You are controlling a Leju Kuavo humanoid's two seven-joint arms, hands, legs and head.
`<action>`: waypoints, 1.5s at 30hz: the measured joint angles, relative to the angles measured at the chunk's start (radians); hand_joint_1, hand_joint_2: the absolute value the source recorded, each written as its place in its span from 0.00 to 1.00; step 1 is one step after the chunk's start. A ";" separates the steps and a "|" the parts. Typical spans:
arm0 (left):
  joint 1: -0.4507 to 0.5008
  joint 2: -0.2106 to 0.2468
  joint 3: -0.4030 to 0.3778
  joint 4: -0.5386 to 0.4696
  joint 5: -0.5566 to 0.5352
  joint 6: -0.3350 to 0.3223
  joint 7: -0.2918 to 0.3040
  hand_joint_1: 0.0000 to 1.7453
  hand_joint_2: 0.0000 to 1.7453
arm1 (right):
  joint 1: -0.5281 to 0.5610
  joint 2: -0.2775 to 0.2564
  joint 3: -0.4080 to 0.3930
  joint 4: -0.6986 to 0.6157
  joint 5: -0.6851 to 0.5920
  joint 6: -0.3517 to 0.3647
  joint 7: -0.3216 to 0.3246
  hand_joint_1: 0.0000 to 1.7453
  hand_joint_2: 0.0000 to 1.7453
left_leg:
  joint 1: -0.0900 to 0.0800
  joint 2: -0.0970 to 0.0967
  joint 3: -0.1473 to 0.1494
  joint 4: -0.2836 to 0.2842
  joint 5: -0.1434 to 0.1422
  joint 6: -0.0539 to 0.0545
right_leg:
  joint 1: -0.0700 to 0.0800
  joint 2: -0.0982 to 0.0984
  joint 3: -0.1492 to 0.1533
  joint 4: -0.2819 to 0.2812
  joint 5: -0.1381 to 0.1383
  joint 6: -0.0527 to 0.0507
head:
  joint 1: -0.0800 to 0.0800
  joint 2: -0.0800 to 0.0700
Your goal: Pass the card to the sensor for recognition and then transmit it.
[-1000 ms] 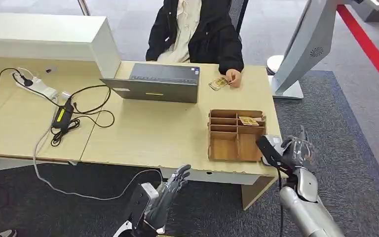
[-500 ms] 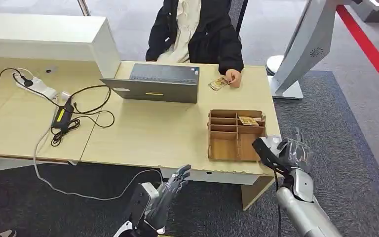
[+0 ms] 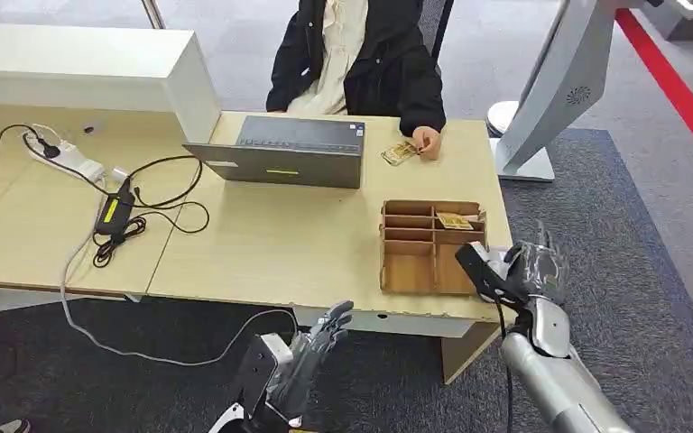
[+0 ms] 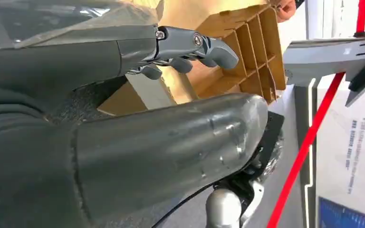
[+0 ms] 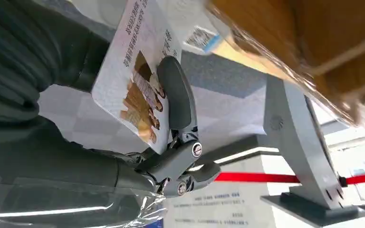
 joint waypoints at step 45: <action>-0.099 -0.036 -0.074 0.082 0.087 -0.116 -0.078 0.00 0.00 | -0.459 0.187 0.241 0.210 0.021 0.191 -0.054 1.00 1.00 | 0.000 0.000 -0.001 0.000 0.000 0.000 | 0.000 0.000 -0.001 0.000 0.000 0.000 | 0.000 0.000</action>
